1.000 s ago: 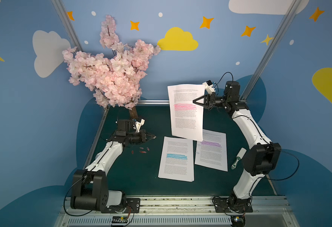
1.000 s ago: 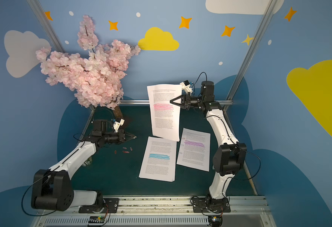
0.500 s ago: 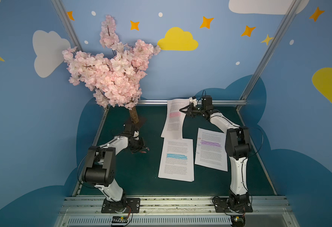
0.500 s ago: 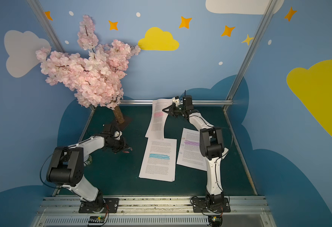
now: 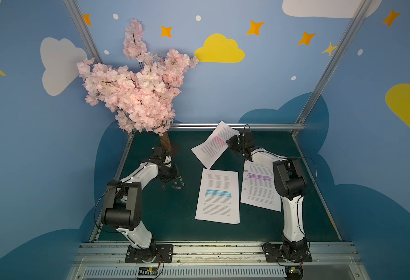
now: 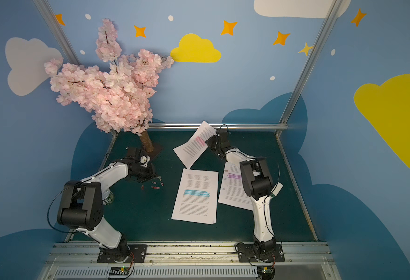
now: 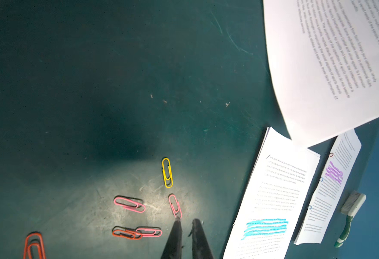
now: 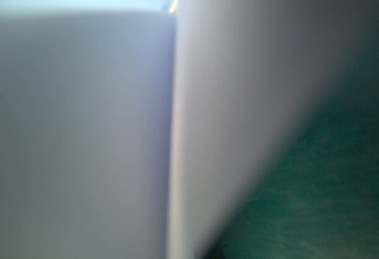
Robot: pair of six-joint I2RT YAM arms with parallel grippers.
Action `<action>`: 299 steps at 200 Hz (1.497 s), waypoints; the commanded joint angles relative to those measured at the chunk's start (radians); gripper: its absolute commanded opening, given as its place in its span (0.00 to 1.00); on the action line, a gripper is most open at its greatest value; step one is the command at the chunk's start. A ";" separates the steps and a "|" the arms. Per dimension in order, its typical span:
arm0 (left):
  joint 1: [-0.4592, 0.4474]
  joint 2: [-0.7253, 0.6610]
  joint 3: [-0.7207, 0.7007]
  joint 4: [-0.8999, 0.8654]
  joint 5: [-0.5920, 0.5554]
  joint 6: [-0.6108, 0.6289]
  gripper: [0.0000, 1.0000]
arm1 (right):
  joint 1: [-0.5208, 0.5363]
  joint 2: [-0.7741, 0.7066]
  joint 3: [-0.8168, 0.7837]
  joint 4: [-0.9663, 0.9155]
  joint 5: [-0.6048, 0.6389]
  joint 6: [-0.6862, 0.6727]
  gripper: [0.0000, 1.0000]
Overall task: Unclip the paperclips from the documents
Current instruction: Place the document at the center of the board, then pick up the document from the center of the board.
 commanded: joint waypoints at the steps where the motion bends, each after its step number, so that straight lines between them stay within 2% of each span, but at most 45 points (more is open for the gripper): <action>1: 0.001 0.004 0.025 -0.055 -0.007 0.032 0.13 | 0.045 -0.076 -0.045 -0.037 0.170 0.094 0.00; 30: -0.003 -0.005 0.046 -0.078 0.000 0.049 0.14 | 0.073 -0.092 -0.055 -0.077 0.266 0.157 0.00; 47: -0.004 -0.016 0.051 -0.093 -0.006 0.057 0.14 | 0.078 -0.148 -0.121 -0.094 0.330 0.213 0.00; 61: -0.005 -0.026 0.043 -0.091 -0.011 0.059 0.15 | 0.078 -0.176 -0.158 -0.094 0.355 0.220 0.00; 75: -0.005 -0.033 0.036 -0.087 -0.010 0.059 0.19 | 0.073 -0.138 -0.137 -0.068 0.334 0.200 0.00; 86: -0.006 -0.033 0.038 -0.091 -0.008 0.059 0.24 | 0.070 -0.072 -0.070 -0.068 0.274 0.191 0.20; 96: -0.008 -0.034 0.046 -0.099 -0.012 0.065 0.29 | 0.069 -0.011 0.009 -0.100 0.202 0.174 0.50; 102: -0.009 -0.036 0.056 -0.108 -0.018 0.071 0.34 | 0.070 0.022 0.069 -0.164 0.164 0.169 0.64; 114: -0.015 -0.039 0.083 -0.132 -0.044 0.090 0.41 | 0.073 0.078 0.205 -0.351 0.089 0.144 0.76; 132: -0.034 -0.041 0.135 -0.172 -0.074 0.127 0.56 | 0.071 0.117 0.368 -0.662 -0.019 0.091 0.82; 146: -0.060 -0.035 0.182 -0.193 -0.124 0.149 0.63 | 0.046 0.104 0.413 -0.844 -0.145 0.005 0.83; 159: -0.097 -0.024 0.229 -0.209 -0.144 0.164 0.69 | 0.017 0.052 0.383 -0.965 -0.215 -0.058 0.83; 196: -0.263 0.072 0.403 -0.243 -0.151 0.177 0.75 | -0.063 -0.243 0.099 -1.087 -0.261 -0.178 0.84; 218: -0.361 0.177 0.535 -0.223 -0.088 0.109 0.77 | -0.111 -0.383 0.003 -1.120 -0.246 -0.290 0.84; 223: -0.383 0.206 0.566 -0.212 -0.045 0.094 0.77 | -0.127 -0.403 -0.013 -1.117 -0.253 -0.308 0.83; 259: -0.507 0.433 0.774 -0.125 0.067 0.027 0.82 | -0.291 -0.419 -0.102 -1.202 -0.291 -0.519 0.83; 299: -0.578 0.633 0.908 0.011 0.119 -0.047 0.84 | -0.458 -0.416 -0.229 -1.151 -0.273 -0.601 0.83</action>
